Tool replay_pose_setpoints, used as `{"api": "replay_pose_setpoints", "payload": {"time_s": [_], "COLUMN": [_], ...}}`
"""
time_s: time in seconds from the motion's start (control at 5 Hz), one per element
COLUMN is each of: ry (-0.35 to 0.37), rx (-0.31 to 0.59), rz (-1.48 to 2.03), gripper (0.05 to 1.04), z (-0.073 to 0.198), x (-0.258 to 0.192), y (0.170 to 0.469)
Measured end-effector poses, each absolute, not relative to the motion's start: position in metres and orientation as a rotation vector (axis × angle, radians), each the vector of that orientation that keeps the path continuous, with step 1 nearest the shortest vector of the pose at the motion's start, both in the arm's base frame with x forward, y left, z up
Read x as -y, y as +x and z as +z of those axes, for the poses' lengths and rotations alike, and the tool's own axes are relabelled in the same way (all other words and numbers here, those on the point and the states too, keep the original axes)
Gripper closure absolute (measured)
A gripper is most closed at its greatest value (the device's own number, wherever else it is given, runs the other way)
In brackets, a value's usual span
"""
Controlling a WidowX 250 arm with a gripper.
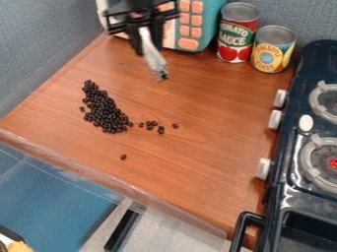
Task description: Sweep into pile
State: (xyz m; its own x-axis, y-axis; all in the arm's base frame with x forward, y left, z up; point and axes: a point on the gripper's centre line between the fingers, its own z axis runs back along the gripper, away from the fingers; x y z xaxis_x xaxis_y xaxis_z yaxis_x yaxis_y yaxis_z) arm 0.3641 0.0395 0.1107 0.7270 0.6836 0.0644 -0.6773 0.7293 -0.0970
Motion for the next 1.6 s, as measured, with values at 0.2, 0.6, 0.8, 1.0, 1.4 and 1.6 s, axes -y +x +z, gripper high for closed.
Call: {"api": "replay_pose_setpoints", "payload": {"time_s": [0.2,0.6,0.8,1.0,1.4,1.6], "ry": [-0.031,0.068,0.082,0.084,0.069,0.049], "rx": [0.143,0.165,0.157,0.16,0.179,0.171], "rz": [0.56,0.306,0.275,0.258,0.224,0.187], "gripper": [0.753,0.752,0.753,0.753,0.753,0.753], "z": [0.108,0.078,0.063,0.057,0.053,0.051], "x": [-0.009,0.011,0.009,0.008,0.01,0.014], "y": [0.355,0.318,0.305,0.301,0.303,0.3]}}
